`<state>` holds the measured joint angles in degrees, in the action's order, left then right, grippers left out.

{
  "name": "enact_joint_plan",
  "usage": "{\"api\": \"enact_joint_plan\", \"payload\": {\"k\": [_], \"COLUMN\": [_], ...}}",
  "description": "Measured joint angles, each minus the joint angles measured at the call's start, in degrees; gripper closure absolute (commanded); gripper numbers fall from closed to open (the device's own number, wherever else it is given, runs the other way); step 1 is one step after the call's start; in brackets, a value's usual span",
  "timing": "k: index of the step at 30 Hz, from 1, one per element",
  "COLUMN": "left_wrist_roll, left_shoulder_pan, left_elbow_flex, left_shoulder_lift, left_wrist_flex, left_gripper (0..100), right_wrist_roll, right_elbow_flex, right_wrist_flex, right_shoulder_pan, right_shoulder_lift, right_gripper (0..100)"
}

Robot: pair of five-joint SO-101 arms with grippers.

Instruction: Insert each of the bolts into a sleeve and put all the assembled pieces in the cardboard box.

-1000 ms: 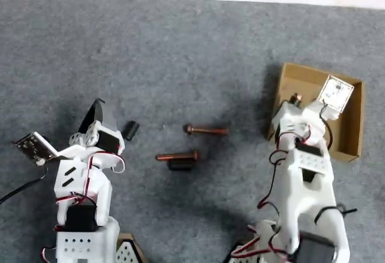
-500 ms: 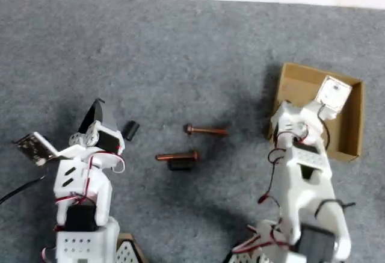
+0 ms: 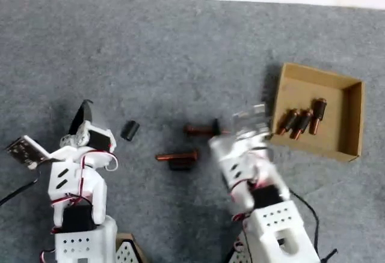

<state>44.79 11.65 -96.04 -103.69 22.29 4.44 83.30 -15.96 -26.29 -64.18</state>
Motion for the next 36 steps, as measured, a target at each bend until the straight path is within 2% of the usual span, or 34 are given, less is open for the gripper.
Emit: {"api": "enact_joint_plan", "payload": {"k": [4,8,18,36], "left_wrist_roll": [0.0,0.0,0.0,0.0], "left_shoulder_pan": [3.1,5.1,5.2,5.2], "left_elbow_flex": [0.0,0.0,0.0,0.0], "left_shoulder_lift": [0.0,0.0,0.0,0.0], "left_wrist_flex": [0.0,0.0,0.0,0.0], "left_gripper": [99,99,99,99], "right_wrist_roll": [2.4,3.5,8.8,10.7], "right_elbow_flex": [0.0,-0.1,-5.1,-7.0], "right_wrist_flex": [-2.7,-2.9,-2.9,-2.9], "right_shoulder_pan": [-8.4,-11.6,-20.6,-21.5], "right_shoulder_lift": [0.2,3.5,21.1,32.2], "right_gripper": [70.6,70.6,70.6,70.6]}}
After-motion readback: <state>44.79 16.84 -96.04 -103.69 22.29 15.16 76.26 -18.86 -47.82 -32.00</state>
